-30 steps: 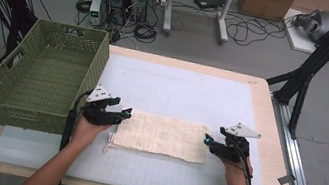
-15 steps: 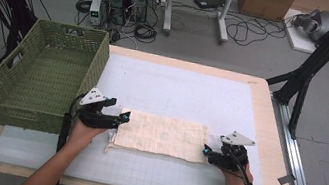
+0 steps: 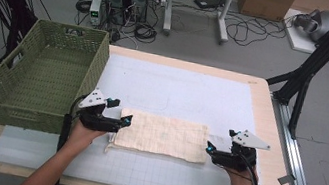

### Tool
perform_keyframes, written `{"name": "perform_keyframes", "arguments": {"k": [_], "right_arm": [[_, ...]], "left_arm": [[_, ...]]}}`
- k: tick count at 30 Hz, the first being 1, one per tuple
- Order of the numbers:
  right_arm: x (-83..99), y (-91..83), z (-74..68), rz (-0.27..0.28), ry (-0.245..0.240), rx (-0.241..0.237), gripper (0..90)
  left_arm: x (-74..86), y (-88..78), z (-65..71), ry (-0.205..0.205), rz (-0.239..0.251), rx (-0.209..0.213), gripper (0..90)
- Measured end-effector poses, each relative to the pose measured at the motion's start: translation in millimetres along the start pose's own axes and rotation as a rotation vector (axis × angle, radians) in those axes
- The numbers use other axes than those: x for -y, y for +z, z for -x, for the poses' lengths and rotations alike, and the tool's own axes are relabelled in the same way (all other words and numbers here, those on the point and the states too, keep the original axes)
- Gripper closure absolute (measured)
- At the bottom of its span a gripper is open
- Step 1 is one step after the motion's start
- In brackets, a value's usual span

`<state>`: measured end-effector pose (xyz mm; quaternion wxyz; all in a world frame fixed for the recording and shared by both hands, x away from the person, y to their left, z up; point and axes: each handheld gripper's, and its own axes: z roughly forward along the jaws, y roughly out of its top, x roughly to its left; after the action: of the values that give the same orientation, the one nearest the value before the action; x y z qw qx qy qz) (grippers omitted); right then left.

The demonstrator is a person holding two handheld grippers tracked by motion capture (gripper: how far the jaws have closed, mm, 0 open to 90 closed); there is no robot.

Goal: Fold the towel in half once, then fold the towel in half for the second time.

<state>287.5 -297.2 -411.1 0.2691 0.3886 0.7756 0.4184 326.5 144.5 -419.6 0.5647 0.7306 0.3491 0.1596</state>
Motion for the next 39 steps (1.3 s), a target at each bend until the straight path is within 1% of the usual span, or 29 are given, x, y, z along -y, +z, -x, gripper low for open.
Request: {"name": "perform_keyframes", "arguments": {"k": [2, 5, 8, 10, 14, 16, 21, 23, 29, 31, 35, 37, 38, 39], "right_arm": [[-0.8, 0.3, 1.3, -0.002, -0.007, 0.001, 11.2], [-0.5, -0.2, 2.4, 0.004, 0.001, 0.001, 11.2], [-0.1, -1.5, 3.4, 0.008, 0.01, -0.004, 11.2], [0.5, -2.1, 4.5, 0.009, 0.004, -0.002, 11.2], [1.4, -2.7, 6.3, 0.007, 0.017, -0.003, 11.2], [1.8, -2.4, 7.5, 0.005, 0.022, -0.003, 11.2], [0.6, -3.3, 6.3, 0.017, 0.027, -0.005, 11.2], [0.4, -3.3, 5.8, 0.013, 0.029, -0.004, 11.2], [0.6, -2.0, 5.7, 0.013, 0.024, -0.008, 11.2], [0.7, -1.7, 5.6, 0.006, 0.023, -0.011, 11.2], [1.5, -1.5, 5.7, 0.001, 0.023, -0.014, 11.2], [1.9, -1.3, 5.9, 0.0, 0.024, -0.019, 11.2], [2.0, -0.8, 6.1, 0.0, 0.023, -0.021, 11.2], [2.1, -0.3, 6.0, 0.0, 0.025, -0.023, 11.2]], "left_arm": [[-0.3, -0.3, 0.2, -0.001, -0.001, 0.001, 19.4], [0.0, -0.1, 0.4, -0.001, -0.007, 0.003, 19.4], [0.6, 0.8, 0.6, -0.004, -0.002, 0.006, 19.5], [0.7, 1.1, 0.8, -0.005, -0.001, 0.004, 19.5], [0.8, 1.8, -0.5, -0.011, 0.002, 0.002, 19.5], [1.0, 2.1, -0.5, -0.015, -0.003, 0.007, 19.5], [0.1, 1.8, 0.2, -0.016, 0.008, 0.011, 19.5], [0.4, 2.1, -0.2, -0.02, 0.003, 0.011, 19.5], [0.9, 3.0, 0.7, -0.015, -0.015, 0.009, 19.9], [1.1, 3.9, 0.5, -0.022, -0.021, 0.008, 20.3], [1.3, 6.0, 0.6, -0.021, -0.036, -0.003, 20.5], [0.6, 7.5, -1.7, -0.024, -0.043, -0.014, 21.3], [-0.5, 8.7, -2.9, -0.024, -0.056, -0.019, 21.9], [-1.9, 9.5, -4.0, -0.018, -0.061, -0.025, 22.8]]}}
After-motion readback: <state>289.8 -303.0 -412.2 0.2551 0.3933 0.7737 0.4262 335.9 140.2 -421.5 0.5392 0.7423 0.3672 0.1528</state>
